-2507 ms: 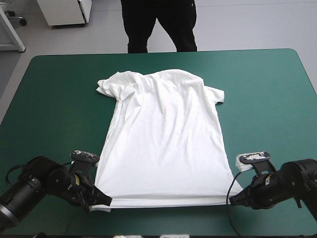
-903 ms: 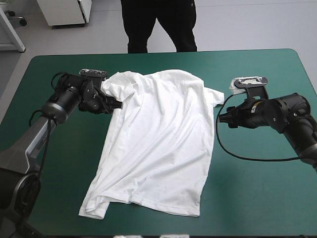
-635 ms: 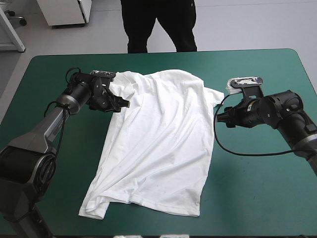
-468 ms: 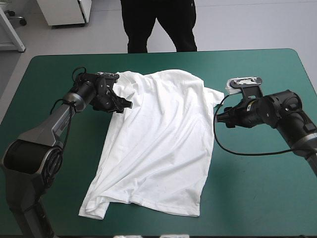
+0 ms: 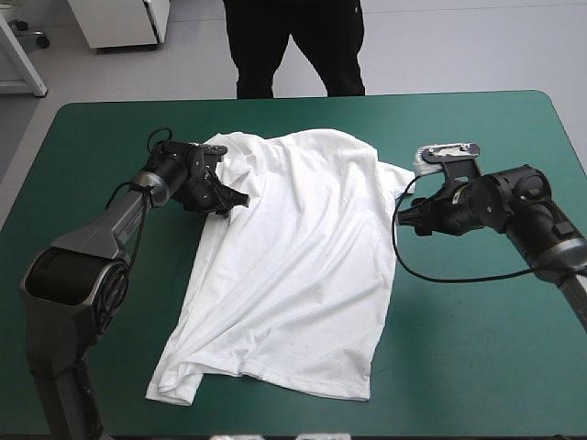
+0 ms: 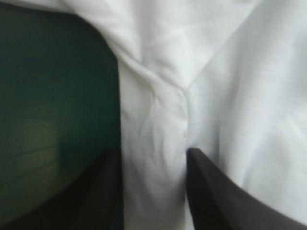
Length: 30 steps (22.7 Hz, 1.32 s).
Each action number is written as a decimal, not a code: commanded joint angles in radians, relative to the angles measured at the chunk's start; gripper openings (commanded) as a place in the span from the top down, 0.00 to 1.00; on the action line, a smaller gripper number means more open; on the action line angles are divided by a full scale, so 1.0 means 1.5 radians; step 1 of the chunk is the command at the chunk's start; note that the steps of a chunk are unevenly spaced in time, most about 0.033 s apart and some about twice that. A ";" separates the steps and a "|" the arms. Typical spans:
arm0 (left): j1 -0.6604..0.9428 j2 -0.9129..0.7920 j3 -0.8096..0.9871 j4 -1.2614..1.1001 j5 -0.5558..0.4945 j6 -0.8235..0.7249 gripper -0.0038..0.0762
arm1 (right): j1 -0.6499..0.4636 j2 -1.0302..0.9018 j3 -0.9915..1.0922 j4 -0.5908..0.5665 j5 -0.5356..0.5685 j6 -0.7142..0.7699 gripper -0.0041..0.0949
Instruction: Fold the cloth
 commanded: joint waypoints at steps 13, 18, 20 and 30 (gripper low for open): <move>0.000 -0.015 -0.013 -0.008 -0.011 0.004 0.96 | 0.003 0.259 -0.223 0.032 -0.014 0.014 0.36; 0.000 -0.015 -0.018 -0.009 -0.012 0.004 0.96 | 0.014 0.319 -0.233 0.028 0.010 0.011 0.38; 0.000 -0.015 -0.018 -0.009 -0.015 0.004 0.96 | 0.030 0.332 -0.233 0.025 -0.007 0.009 0.43; 0.000 -0.015 -0.027 -0.024 0.009 0.004 0.96 | 0.050 0.396 -0.234 0.016 0.000 0.035 0.48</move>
